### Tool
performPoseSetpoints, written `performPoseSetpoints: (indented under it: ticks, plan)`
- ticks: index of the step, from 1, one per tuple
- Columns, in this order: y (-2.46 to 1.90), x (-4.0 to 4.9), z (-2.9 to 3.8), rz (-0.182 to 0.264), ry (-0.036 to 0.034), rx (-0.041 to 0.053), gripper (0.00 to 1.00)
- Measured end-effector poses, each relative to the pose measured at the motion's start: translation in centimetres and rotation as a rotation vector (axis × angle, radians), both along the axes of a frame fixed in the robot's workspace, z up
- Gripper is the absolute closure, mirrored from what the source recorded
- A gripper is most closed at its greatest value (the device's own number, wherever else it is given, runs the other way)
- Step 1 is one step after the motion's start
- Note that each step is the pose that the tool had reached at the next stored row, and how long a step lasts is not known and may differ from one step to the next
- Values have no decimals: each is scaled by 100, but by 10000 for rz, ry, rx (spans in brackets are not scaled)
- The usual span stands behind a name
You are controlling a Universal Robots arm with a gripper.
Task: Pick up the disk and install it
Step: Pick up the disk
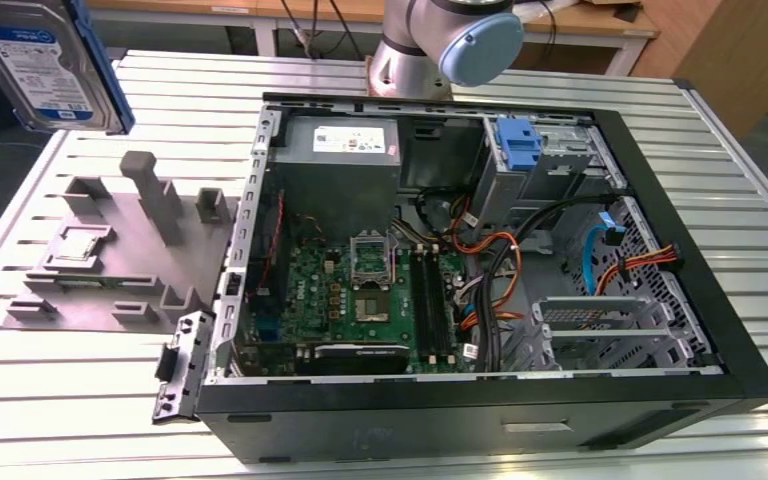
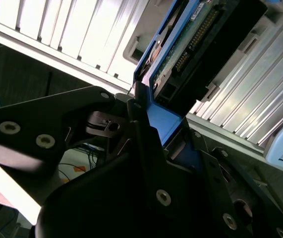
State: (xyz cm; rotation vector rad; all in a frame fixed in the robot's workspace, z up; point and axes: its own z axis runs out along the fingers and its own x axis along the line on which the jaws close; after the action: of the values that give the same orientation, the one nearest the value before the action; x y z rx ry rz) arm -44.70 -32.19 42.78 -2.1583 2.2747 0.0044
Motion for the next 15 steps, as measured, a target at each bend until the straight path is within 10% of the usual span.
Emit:
performPoseSetpoints:
  ticks: [15]
  plan:
    - [-21,-13,122,55,-5,0,64]
